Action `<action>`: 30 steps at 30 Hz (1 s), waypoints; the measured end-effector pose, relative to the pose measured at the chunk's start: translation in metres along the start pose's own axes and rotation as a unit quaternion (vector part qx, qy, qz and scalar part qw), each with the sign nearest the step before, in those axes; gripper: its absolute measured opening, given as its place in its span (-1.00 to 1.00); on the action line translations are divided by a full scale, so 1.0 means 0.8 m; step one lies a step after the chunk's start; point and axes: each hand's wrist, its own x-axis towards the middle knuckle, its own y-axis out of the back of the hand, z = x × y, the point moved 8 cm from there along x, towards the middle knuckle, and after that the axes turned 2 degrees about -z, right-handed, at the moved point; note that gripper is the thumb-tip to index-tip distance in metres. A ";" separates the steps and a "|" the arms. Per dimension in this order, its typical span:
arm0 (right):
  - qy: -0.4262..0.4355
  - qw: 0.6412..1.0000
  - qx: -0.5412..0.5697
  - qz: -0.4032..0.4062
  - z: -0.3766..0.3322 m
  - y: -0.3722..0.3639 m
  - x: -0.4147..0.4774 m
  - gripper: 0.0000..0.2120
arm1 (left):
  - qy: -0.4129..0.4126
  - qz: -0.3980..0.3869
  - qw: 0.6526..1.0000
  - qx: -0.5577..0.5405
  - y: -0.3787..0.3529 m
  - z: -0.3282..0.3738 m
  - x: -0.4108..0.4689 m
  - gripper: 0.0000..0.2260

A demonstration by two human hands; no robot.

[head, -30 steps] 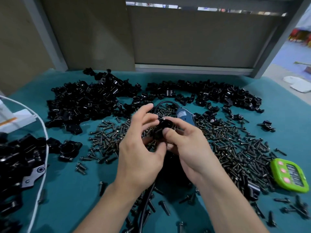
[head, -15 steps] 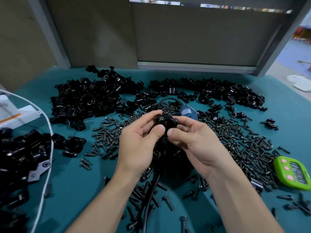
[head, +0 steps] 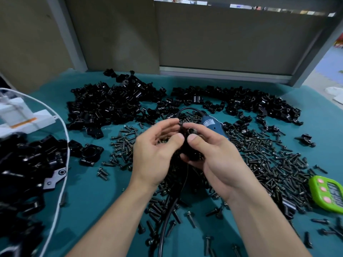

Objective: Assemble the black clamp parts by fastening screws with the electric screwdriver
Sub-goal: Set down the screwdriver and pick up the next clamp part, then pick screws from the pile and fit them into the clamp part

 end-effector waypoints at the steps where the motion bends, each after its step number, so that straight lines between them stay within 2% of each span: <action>1: 0.009 1.000 -0.008 -0.007 -0.002 -0.002 -0.001 -0.75 | 0.009 -0.003 1.000 0.004 -0.002 0.000 -0.001 -0.69; 5: 0.095 0.985 -0.129 0.057 -0.018 -0.001 -0.008 -0.61 | 0.045 -0.038 0.998 -0.002 -0.015 0.002 -0.003 -0.67; 10: 0.117 0.972 -0.195 0.066 -0.026 -0.031 -0.025 -0.47 | 0.150 0.041 0.986 -0.065 0.013 0.024 -0.003 -0.77; 13: 0.119 0.957 -0.258 0.054 -0.037 -0.066 -0.029 -0.69 | 0.147 0.108 0.981 -0.061 0.064 0.057 -0.008 -0.80; 15: 0.134 0.943 -0.304 0.035 -0.049 -0.091 -0.031 -0.74 | 0.133 0.157 0.978 -0.043 0.090 0.077 -0.019 -0.75; 17: 0.142 0.940 -0.308 -0.021 -0.049 -0.143 -0.026 -0.82 | 0.126 0.234 0.963 -0.040 0.136 0.095 -0.044 -0.72; 19: 0.114 0.940 -0.309 -0.090 -0.034 -0.199 -0.017 -0.83 | 0.119 0.301 0.946 -0.026 0.180 0.110 -0.071 -0.74; 21: 0.082 0.943 -0.286 -0.151 -0.010 -0.259 -0.009 -0.79 | 0.100 0.335 0.936 0.027 0.216 0.123 -0.097 -0.76; 23: 0.087 0.942 -0.267 -0.182 0.004 -0.311 -0.006 -0.81 | 0.063 0.365 0.918 0.143 0.245 0.146 -0.119 -0.68; 26: 0.143 0.926 -0.277 -0.212 0.008 -0.378 -0.001 -0.80 | 0.019 0.422 0.855 0.299 0.287 0.181 -0.140 -0.58; 28: 0.183 0.904 -0.312 -0.225 0.012 -0.412 0.001 -0.77 | 0.055 0.436 0.813 0.381 0.313 0.189 -0.144 -0.59; 30: 0.215 0.866 -0.387 -0.232 0.024 -0.436 0.004 -0.74 | 0.144 0.410 0.782 0.448 0.334 0.177 -0.142 -0.59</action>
